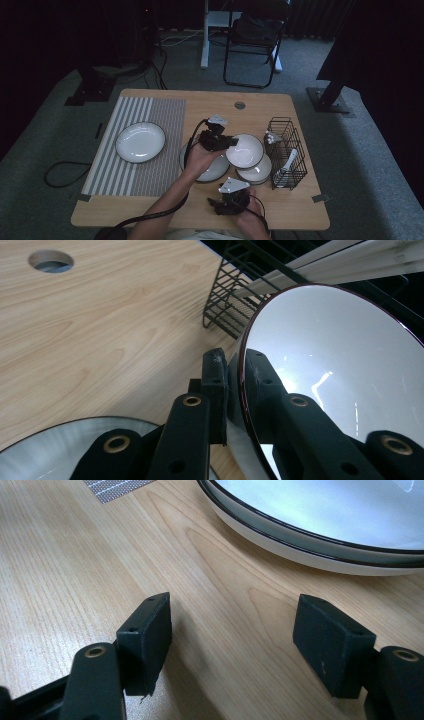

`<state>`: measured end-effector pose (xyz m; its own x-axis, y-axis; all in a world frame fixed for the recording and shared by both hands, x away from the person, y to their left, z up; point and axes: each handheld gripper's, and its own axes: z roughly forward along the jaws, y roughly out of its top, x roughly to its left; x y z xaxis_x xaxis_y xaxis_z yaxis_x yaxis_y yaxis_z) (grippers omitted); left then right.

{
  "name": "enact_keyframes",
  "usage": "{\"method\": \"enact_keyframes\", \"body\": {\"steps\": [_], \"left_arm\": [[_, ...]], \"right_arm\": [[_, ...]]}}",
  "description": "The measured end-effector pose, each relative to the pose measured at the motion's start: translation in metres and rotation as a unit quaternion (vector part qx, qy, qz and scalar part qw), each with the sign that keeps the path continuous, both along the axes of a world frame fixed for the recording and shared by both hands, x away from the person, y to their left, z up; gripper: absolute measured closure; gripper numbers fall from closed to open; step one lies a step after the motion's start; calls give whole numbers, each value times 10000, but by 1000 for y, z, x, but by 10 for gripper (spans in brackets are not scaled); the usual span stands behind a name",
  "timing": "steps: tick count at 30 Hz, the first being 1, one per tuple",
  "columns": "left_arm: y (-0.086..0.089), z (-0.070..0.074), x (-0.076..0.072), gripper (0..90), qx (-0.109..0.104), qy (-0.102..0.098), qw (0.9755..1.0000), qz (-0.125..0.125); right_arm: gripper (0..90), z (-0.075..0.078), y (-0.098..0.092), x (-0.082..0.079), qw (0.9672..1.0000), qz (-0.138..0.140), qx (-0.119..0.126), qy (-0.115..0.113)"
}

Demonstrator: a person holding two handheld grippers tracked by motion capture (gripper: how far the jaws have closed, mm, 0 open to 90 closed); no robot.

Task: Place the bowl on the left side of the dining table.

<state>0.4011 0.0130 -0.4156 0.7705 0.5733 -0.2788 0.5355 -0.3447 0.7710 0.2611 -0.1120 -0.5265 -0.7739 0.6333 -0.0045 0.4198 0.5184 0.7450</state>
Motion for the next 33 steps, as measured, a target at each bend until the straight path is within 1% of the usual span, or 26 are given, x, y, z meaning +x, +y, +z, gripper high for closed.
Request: {"method": "enact_keyframes", "body": {"steps": [8, 14, 18, 24, 26, 27, 31, 32, 33], "left_arm": [[22, -1, 5, 824, -50, 33, 9996, 262], [41, -3, 8, 824, -140, 66, 9988, 458], [52, -4, 9, 824, -156, 82, 9982, 581], [69, -7, 11, 824, -197, 73, 9965, 808], [72, -7, 11, 824, -190, 68, 9962, 846], [78, -8, 12, 824, -175, 64, 9957, 909], [88, -10, 12, 823, -138, 76, 9946, 1024], [88, -10, 12, 823, -138, 76, 9946, 1024], [93, -10, 12, 823, -159, 85, 9939, 1086]], "right_arm": [[313, 0, 0, 0, 10000, 7, -9, -2], [313, 0, 0, 0, 10000, 7, -9, 6], [313, 0, 0, 0, 10000, 9, -7, 5], [313, 0, 0, 0, 10000, 6, -6, 8], [313, 0, 0, 0, 10000, 7, -6, 7], [313, 0, 0, 0, 10000, 5, -5, 6], [313, 0, 0, 0, 10000, 7, -8, 8], [313, 0, 0, 0, 10000, 7, -8, 8], [313, 0, 0, 0, 10000, 7, -7, 8]]}}
